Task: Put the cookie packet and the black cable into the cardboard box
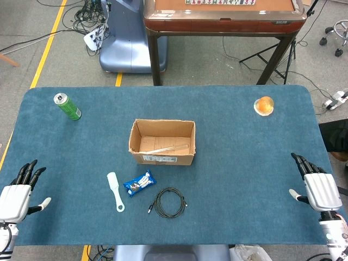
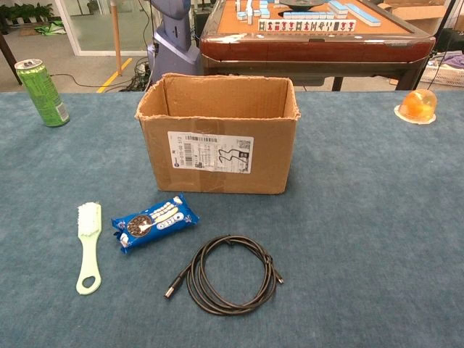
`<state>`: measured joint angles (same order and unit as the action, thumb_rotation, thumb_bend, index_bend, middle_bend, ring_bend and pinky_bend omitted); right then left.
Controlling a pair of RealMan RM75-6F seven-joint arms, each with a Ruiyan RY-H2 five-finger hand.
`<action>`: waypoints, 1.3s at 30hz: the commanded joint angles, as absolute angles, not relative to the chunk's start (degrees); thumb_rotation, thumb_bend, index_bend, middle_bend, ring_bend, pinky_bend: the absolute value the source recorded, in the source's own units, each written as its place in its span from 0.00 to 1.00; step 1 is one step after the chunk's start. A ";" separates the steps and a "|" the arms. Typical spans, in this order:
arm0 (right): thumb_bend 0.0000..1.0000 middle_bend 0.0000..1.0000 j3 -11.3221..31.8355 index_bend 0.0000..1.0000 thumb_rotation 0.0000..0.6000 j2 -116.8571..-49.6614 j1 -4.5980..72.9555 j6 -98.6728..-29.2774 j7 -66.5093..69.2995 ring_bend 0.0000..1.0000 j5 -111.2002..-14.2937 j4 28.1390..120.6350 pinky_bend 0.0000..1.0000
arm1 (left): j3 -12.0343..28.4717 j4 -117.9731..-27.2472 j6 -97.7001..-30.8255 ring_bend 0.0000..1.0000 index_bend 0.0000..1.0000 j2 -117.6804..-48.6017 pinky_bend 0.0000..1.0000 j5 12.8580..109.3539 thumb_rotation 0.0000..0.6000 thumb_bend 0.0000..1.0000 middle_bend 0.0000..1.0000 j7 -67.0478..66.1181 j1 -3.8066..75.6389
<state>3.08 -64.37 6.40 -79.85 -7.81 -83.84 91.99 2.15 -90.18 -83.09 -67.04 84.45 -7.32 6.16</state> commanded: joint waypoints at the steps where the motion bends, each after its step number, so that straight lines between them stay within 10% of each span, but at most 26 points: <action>1: 0.00 0.18 3.10 0.00 1.00 -64.42 6.67 -79.10 -8.16 0.26 -83.20 92.05 0.44 | 2.29 -89.76 -82.83 0.01 0.16 -67.22 0.33 84.06 1.00 0.15 0.00 -7.25 6.30; 19: 0.00 0.24 3.57 0.13 1.00 -63.24 5.81 -81.74 -7.97 0.26 -83.58 94.01 0.44 | 0.52 -96.88 -82.71 0.12 0.14 -65.05 0.40 89.77 1.00 0.15 0.02 -5.37 7.62; 24: 0.00 0.26 3.67 0.16 1.00 -62.67 5.03 -83.40 -7.12 0.26 -84.00 94.54 0.44 | -0.19 -102.25 -81.51 0.62 0.17 -64.11 0.85 91.72 1.00 0.15 0.57 -8.37 8.59; 28: 0.00 0.27 3.63 0.17 1.00 -62.09 4.53 -84.48 -6.47 0.26 -84.60 94.98 0.44 | -0.61 -106.11 -80.28 0.87 0.27 -64.27 1.00 92.60 1.00 0.15 0.89 -10.19 9.32; 39: 0.00 0.30 4.27 0.19 1.00 -60.00 3.43 -87.64 -2.93 0.26 -86.20 95.85 0.44 | -0.30 -114.55 -71.96 1.00 0.39 -67.98 1.00 87.14 1.00 0.15 1.00 -22.35 13.10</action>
<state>4.06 -60.24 3.62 -87.14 -3.31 -86.00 95.83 -0.60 -113.22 -73.64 -66.76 88.59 -20.35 11.95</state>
